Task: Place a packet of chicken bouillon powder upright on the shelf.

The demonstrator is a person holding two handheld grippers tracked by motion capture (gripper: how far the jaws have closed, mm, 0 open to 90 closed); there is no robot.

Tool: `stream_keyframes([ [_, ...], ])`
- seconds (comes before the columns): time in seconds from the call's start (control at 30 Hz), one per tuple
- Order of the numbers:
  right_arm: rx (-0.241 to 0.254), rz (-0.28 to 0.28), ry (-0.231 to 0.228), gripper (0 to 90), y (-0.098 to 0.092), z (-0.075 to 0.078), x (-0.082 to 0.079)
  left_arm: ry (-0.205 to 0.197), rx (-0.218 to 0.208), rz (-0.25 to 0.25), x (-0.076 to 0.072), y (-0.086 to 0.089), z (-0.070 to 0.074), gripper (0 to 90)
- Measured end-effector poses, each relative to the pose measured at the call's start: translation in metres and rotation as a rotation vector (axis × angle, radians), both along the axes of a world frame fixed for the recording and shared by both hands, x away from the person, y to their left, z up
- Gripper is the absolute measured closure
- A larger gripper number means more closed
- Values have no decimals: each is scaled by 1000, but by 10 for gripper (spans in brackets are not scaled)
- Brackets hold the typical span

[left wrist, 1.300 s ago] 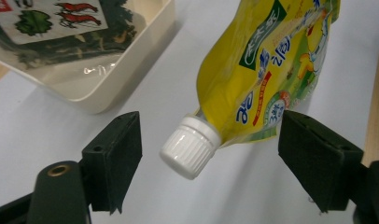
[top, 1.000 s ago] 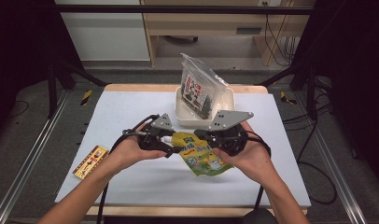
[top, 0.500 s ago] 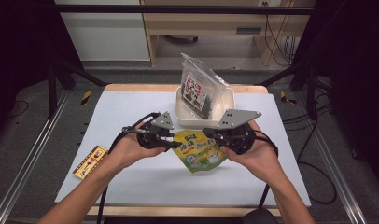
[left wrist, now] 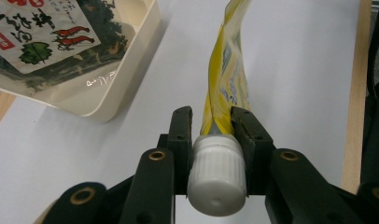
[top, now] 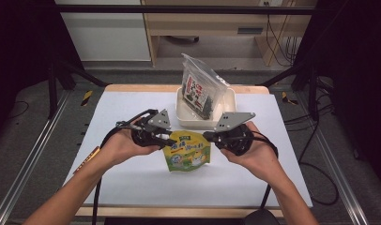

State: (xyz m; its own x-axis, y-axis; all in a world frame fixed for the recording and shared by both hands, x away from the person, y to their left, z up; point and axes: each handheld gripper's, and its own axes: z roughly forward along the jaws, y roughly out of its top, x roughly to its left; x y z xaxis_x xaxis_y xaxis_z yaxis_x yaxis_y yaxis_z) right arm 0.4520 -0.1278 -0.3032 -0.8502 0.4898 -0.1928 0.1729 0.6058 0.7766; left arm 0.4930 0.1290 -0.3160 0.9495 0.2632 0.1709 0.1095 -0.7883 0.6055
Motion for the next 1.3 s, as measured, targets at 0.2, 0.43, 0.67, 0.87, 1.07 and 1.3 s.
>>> stream_keyframes([
  [0.2,-79,7,-15,599,-1,2,5,1,0,-3,1,0,-1,700],
  [0.43,-157,28,-3,405,14,3,20,-5,-2,-10,-2,-1,0,699],
  [0.67,-206,110,69,481,35,-6,36,1,-6,-25,-4,-2,0,699],
  [0.87,-229,136,109,702,47,-12,42,3,-8,-32,-5,-1,-1,699],
  [1.07,-207,143,142,897,49,-10,42,-8,-40,-8,-5,3,-3,687],
  [1.3,-192,92,191,900,34,-3,39,-63,-117,76,-12,9,3,277],
])
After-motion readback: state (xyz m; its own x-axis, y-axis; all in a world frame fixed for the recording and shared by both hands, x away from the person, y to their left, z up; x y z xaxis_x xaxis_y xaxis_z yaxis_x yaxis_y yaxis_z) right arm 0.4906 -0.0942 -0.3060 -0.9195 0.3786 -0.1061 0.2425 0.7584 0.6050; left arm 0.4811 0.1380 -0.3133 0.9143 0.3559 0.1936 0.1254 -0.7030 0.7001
